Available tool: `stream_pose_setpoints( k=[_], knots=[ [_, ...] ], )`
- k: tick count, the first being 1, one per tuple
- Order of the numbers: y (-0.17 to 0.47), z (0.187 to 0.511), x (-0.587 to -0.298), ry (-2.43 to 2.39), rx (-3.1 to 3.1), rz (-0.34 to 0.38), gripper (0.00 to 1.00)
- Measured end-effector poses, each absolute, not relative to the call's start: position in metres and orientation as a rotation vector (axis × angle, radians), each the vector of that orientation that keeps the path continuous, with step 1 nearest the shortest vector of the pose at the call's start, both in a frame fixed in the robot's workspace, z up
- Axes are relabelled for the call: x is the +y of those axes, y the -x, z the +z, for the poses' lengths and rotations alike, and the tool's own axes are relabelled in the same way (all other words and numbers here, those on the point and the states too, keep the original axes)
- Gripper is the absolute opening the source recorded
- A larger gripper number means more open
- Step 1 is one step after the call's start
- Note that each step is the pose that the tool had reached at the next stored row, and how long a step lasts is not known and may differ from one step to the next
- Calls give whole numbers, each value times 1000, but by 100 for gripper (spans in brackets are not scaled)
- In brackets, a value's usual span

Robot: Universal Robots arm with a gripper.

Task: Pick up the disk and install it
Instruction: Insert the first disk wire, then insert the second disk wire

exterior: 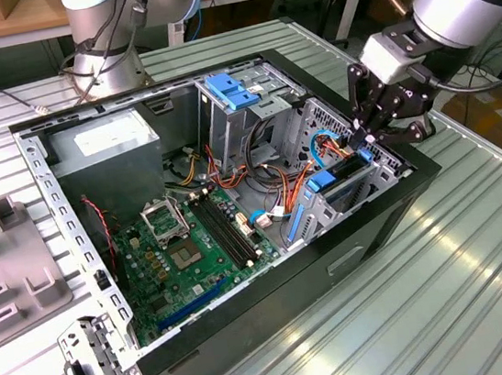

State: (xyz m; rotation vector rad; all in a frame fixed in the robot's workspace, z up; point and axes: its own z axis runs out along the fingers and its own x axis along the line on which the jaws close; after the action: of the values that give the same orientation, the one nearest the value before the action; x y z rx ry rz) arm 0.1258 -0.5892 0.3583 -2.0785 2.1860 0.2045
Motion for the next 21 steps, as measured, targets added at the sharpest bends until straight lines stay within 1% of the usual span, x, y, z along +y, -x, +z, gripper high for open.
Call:
stream_pose_setpoints(
  k=[5, 19, 20, 21],
  knots=[
    [-130, 366, -589, 2077, 2185, 207, 11],
    [-131, 366, -589, 2077, 2184, 208, 11],
    [-131, 366, -589, 2077, 2184, 208, 11],
    [-131, 366, -589, 2077, 2184, 208, 17]
  ],
)
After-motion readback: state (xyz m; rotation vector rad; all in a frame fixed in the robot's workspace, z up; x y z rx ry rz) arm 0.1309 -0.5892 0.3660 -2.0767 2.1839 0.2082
